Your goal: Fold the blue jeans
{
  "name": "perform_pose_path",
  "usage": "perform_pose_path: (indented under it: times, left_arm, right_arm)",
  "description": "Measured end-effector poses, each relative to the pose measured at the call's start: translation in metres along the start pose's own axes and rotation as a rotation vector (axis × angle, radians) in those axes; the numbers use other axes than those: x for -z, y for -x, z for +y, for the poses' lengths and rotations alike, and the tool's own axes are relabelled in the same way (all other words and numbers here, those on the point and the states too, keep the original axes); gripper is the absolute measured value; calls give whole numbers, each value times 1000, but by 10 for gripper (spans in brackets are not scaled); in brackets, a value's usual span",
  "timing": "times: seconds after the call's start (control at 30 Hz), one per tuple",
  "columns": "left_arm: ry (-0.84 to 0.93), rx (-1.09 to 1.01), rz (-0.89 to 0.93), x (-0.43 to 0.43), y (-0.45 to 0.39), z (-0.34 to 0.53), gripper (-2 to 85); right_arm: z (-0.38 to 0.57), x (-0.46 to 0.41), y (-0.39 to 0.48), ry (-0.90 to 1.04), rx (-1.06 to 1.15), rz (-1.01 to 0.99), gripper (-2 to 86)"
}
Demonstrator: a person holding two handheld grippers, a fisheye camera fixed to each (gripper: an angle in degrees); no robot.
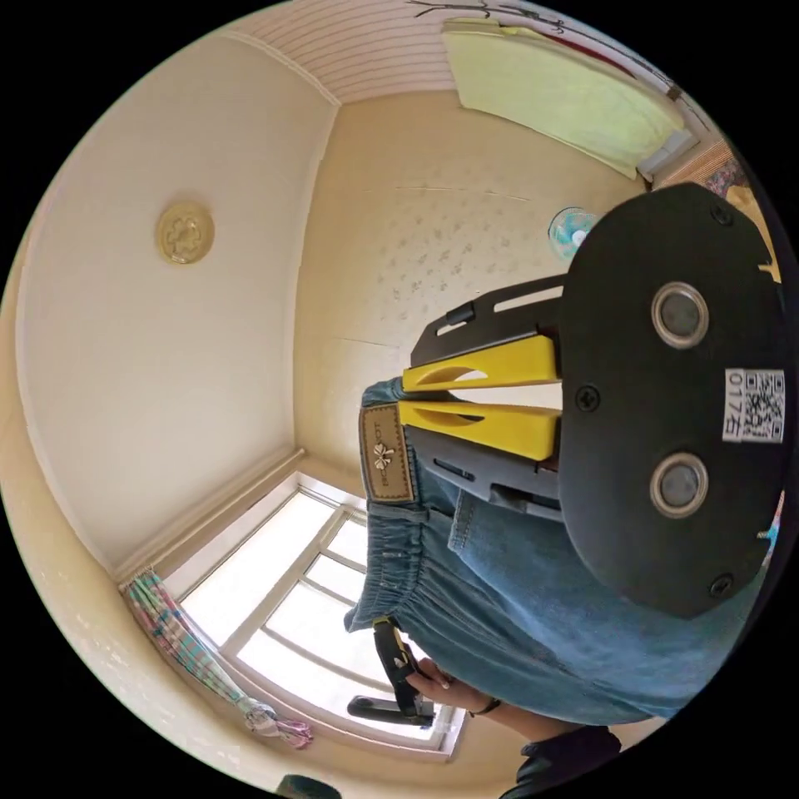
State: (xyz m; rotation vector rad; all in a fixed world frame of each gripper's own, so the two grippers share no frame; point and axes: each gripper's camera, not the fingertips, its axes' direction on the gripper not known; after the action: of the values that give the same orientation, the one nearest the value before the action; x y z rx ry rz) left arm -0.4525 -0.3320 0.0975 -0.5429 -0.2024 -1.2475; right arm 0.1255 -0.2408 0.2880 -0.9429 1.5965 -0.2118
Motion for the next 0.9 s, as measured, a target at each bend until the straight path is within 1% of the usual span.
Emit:
perform_pose_path:
  times: [0.03, 0.1, 0.13, 0.17, 0.2, 0.23, 0.27, 0.3, 0.33, 0.37, 0.4, 0.43, 0.47, 0.5, 0.53, 0.6, 0.63, 0.67, 0.7, 0.73, 0.77, 0.8, 0.83, 0.9]
  left_arm:
    - [25, 11, -12, -16, 10, 3, 41]
    - [138, 66, -86, -105, 60, 6, 41]
    - [173, 80, -110, -134, 75, 4, 42]
    - [239, 94, -148, -195, 109, -1, 46]
    - [315, 84, -176, -254, 143, -1, 54]
    - [382, 84, -183, -284, 162, 4, 63]
    - [557, 130, -239, -337, 199, 20, 82]
    - [672, 185, -349, -371, 230, 45, 91]
    - [691, 194, -388, -380, 241, 59, 95]
    - [683, 198, -423, -390, 258, 92, 93]
    - [690, 178, -387, -398, 272, 132, 89]
    - [714, 166, -365, -401, 278, 155, 86]
    - [794, 157, -336, -406, 290, 205, 82]
    - [886, 156, -318, -407, 300, 258, 81]
    - [933, 161, -305, -405, 304, 286, 81]
    - [1111, 222, -190, -382, 315, 398, 81]
    - [1161, 240, -158, -375, 316, 425, 81]
    - [1258, 262, -126, -358, 317, 473, 81]
    - [1333, 258, -143, -338, 317, 512, 81]
    - [1356, 248, -165, -326, 316, 526, 81]
    - [1379, 238, -213, -303, 317, 545, 82]
    - [1363, 237, -243, -280, 318, 552, 83]
    - [1348, 243, -252, -269, 319, 552, 83]
    - [1245, 246, -289, -225, 322, 534, 83]
  right_arm:
    - [4, -21, -2, 40, -7, -2, 20]
    - [22, -124, -17, 189, -35, 22, 23]
    - [27, -159, -21, 221, -44, 37, 24]
    - [38, -235, -29, 320, -30, 75, 27]
    - [53, -316, -36, 511, 29, 105, 31]
    - [63, -351, -41, 627, 43, 123, 34]
    - [80, -403, -53, 795, -10, 196, 42]
    - [97, -424, -62, 785, -125, 281, 53]
    - [108, -427, -62, 740, -174, 279, 55]
    - [137, -434, -56, 687, -241, 215, 57]
    - [172, -449, -44, 729, -244, 98, 61]
    - [193, -456, -36, 775, -229, 49, 64]
    - [241, -467, -15, 878, -165, -38, 65]
    - [294, -467, 5, 962, -87, -81, 66]
    - [322, -464, 14, 999, -45, -93, 66]
    - [434, -438, 42, 1175, 111, -119, 64]
    - [458, -429, 46, 1218, 128, -118, 62]
    - [501, -408, 47, 1298, 104, -112, 59]
    - [532, -385, 41, 1352, -2, -125, 56]
    - [543, -373, 36, 1373, -75, -140, 55]
    - [560, -346, 25, 1391, -235, -184, 53]
    - [569, -318, 15, 1375, -382, -229, 52]
    - [570, -304, 10, 1362, -446, -247, 51]
    - [564, -250, -1, 1291, -608, -302, 53]
